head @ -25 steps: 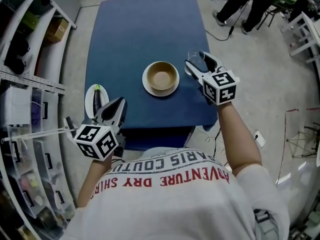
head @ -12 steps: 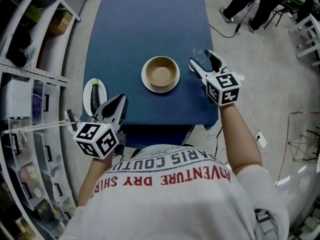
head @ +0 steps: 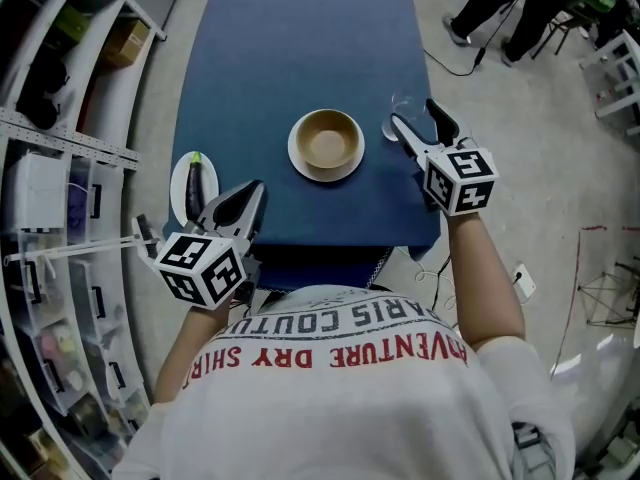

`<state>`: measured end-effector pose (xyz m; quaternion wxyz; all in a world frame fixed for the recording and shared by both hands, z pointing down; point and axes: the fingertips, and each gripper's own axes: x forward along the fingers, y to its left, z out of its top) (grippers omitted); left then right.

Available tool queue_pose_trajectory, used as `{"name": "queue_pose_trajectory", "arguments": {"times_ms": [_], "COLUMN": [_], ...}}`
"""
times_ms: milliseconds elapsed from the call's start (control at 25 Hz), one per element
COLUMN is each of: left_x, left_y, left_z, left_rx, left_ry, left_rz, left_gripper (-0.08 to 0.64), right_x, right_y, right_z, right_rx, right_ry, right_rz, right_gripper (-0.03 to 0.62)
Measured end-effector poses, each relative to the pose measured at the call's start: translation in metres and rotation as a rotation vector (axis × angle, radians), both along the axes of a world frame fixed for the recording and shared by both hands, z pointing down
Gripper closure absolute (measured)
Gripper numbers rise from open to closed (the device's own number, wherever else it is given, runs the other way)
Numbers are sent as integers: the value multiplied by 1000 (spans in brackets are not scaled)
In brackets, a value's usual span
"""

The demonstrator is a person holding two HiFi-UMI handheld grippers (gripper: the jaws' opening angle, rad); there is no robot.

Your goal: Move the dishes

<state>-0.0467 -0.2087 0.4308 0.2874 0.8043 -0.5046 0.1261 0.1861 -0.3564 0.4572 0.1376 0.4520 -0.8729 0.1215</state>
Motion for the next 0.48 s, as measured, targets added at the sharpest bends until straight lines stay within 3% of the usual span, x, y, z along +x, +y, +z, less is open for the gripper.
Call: {"name": "queue_pose_trajectory", "arguments": {"times_ms": [480], "left_x": [-16], "left_y": [-1], "left_z": [-4], "left_rx": [-22], "left_ry": [8], "left_rz": [92], "left_gripper": [531], "right_x": [-23], "right_y": [62], "right_z": [31], "right_rx": [-171], "right_ry": [-21], "right_rz": [104], "right_gripper": [299]}}
